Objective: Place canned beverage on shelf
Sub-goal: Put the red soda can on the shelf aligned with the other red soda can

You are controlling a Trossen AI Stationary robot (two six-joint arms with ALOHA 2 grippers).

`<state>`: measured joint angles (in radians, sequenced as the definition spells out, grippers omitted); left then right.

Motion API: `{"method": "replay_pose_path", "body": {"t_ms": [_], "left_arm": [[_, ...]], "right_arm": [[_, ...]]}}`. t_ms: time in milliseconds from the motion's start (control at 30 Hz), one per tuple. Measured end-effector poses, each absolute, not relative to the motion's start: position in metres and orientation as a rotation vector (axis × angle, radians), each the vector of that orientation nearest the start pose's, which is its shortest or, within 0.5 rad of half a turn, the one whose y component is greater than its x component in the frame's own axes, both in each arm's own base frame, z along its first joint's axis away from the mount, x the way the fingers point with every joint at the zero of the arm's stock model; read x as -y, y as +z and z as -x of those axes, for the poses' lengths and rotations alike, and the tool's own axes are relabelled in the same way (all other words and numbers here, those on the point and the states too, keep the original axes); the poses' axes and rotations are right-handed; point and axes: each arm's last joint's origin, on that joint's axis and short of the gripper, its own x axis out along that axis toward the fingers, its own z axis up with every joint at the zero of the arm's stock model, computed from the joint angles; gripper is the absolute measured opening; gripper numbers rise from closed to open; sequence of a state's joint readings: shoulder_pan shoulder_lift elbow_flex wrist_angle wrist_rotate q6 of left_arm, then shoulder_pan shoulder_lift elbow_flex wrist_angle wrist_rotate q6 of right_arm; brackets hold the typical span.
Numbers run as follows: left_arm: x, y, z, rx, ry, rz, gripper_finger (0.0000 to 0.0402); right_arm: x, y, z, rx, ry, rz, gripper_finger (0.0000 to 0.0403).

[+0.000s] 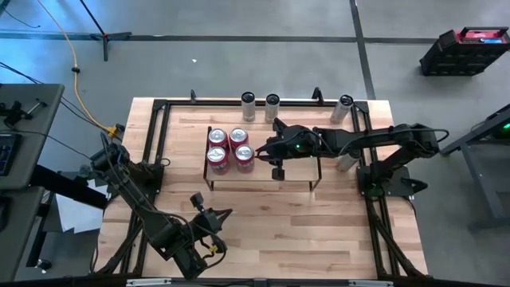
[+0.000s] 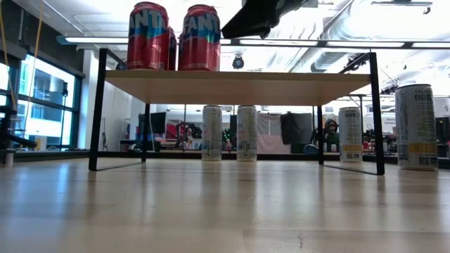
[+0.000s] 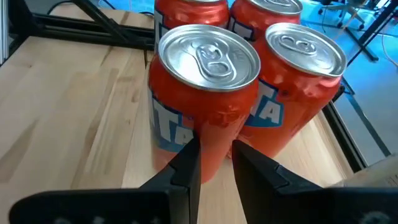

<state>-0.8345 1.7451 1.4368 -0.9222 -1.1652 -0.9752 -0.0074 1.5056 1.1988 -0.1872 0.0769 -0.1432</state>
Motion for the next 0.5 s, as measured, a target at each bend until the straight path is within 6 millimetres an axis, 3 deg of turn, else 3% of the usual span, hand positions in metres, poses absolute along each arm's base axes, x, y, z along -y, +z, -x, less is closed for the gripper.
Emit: {"method": "replay_pose_path", "body": {"t_ms": [500], "left_arm": [[0.2372,0.2714,-0.2509,-0.443,0.535,-0.1,0.0]], "right_arm": [[0.0059,0.306,-0.3469,-0.433,-0.068,0.179,0.0075]]}}
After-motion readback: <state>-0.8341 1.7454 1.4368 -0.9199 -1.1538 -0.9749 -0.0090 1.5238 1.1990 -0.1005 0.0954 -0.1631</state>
